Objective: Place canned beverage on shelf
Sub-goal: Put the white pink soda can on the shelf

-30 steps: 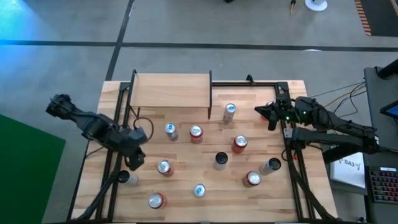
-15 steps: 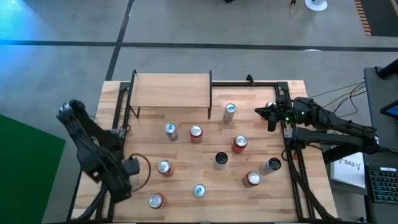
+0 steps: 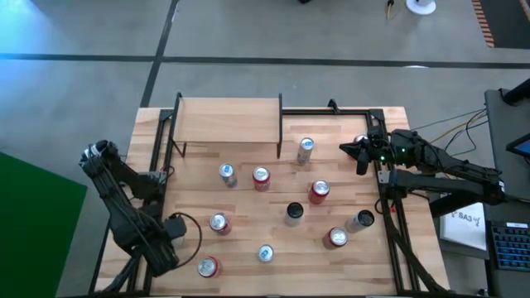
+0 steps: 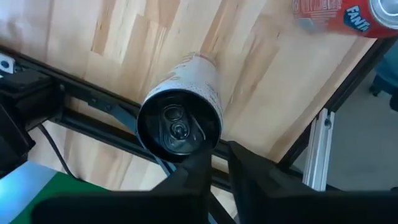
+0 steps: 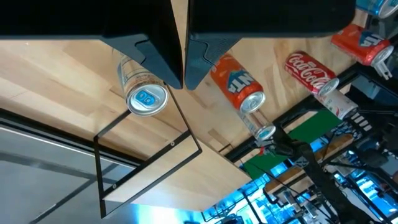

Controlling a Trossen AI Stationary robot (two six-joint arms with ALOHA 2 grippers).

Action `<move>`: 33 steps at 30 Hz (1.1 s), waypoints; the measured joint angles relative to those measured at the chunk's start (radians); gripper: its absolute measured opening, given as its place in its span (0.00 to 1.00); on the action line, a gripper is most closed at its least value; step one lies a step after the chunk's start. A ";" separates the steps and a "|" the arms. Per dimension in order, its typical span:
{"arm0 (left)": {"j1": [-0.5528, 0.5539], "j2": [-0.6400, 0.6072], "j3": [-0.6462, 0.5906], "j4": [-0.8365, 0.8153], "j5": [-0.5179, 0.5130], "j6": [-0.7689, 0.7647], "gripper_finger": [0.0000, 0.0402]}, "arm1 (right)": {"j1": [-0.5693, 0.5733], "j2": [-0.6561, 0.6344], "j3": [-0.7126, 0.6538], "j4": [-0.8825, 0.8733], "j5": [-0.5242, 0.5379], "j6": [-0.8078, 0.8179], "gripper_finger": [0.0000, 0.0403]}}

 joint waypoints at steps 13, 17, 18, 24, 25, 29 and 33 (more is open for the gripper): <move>-0.012 -0.005 -0.009 0.012 -0.008 -0.005 0.54 | 0.000 0.017 0.000 -0.002 0.000 0.001 0.02; -0.002 0.004 -0.009 -0.003 0.003 -0.028 0.58 | 0.000 0.039 0.000 -0.003 0.000 0.001 0.02; 0.001 0.009 -0.009 -0.010 0.009 -0.050 0.58 | 0.000 0.045 0.000 -0.003 0.000 0.001 0.02; -0.033 0.000 -0.003 -0.002 -0.066 0.044 0.57 | 0.000 0.082 0.000 -0.003 0.000 0.000 0.02; -0.041 -0.007 -0.002 -0.016 -0.099 0.046 0.57 | 0.000 0.088 0.000 -0.002 0.000 0.001 0.02; -0.057 -0.050 -0.006 -0.028 -0.194 0.043 0.57 | 0.000 0.100 0.000 -0.002 0.000 -0.001 0.02; -0.056 -0.082 -0.006 -0.029 -0.219 0.041 0.57 | 0.000 0.103 -0.001 -0.004 0.000 -0.001 0.02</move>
